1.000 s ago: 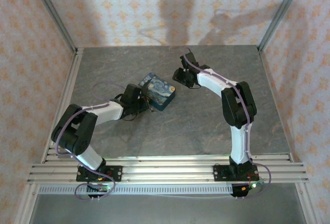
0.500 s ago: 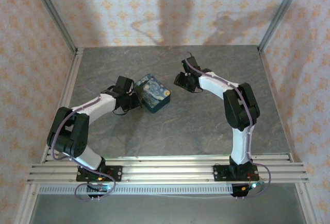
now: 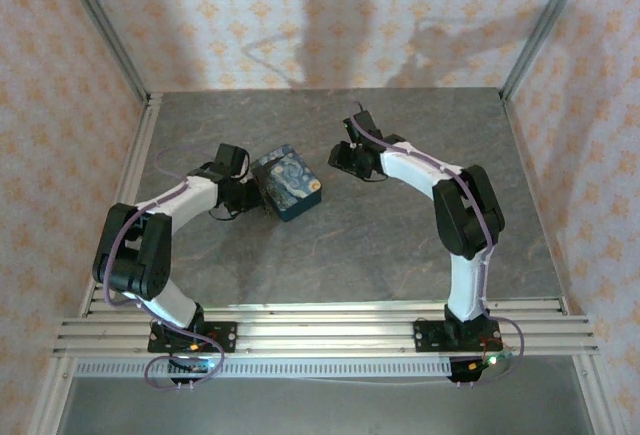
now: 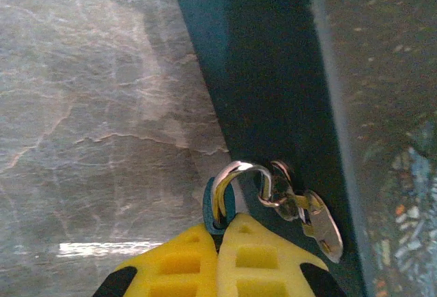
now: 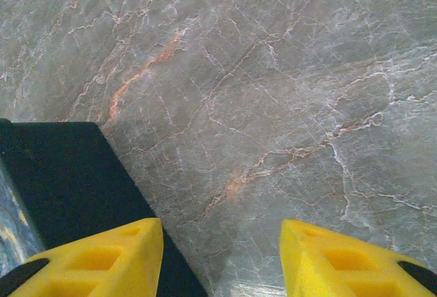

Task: Unlock the padlock with the key

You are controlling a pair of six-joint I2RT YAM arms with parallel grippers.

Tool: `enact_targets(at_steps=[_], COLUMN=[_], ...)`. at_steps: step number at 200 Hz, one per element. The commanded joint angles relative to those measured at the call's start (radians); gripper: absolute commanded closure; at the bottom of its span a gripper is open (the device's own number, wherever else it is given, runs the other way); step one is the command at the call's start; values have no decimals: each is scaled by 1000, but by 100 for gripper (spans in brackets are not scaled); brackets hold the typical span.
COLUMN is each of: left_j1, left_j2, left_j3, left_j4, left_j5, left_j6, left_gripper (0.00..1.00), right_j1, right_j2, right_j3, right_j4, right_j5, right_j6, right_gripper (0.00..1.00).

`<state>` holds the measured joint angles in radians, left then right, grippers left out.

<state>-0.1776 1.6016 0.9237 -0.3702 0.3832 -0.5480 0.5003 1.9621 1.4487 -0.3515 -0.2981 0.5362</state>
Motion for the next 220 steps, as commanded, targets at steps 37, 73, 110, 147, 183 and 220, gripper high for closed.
enact_targets(at_steps=[37,73,110,147,183,220], left_j1=[50,55,55,52,4,-138], left_j2=[-47,-83,-61,-128,-204,-204], left_j3=[-31,-47,-48,-3,88,193], left_j4=[103,204,203,123,-16,-99], left_j5=[51,84,55,48,40,14], left_j6=[36,-25,-36,28,112,141], left_gripper=[100,100,100,100,100,100], right_j1=[-4,-5,-5,-12,-36,-56], right_j2=[-55,-54,-64,-112,-187,-304], right_j3=[-21,-27,-32,-54,-110,-184], right_j4=[-8,-8,-11,-33,-50,-108], right_j5=[37,40,36,71,113,186], right_j6=[-16,-8,-4,-11,-18,-45], right_gripper=[51,52,52,52,52,51])
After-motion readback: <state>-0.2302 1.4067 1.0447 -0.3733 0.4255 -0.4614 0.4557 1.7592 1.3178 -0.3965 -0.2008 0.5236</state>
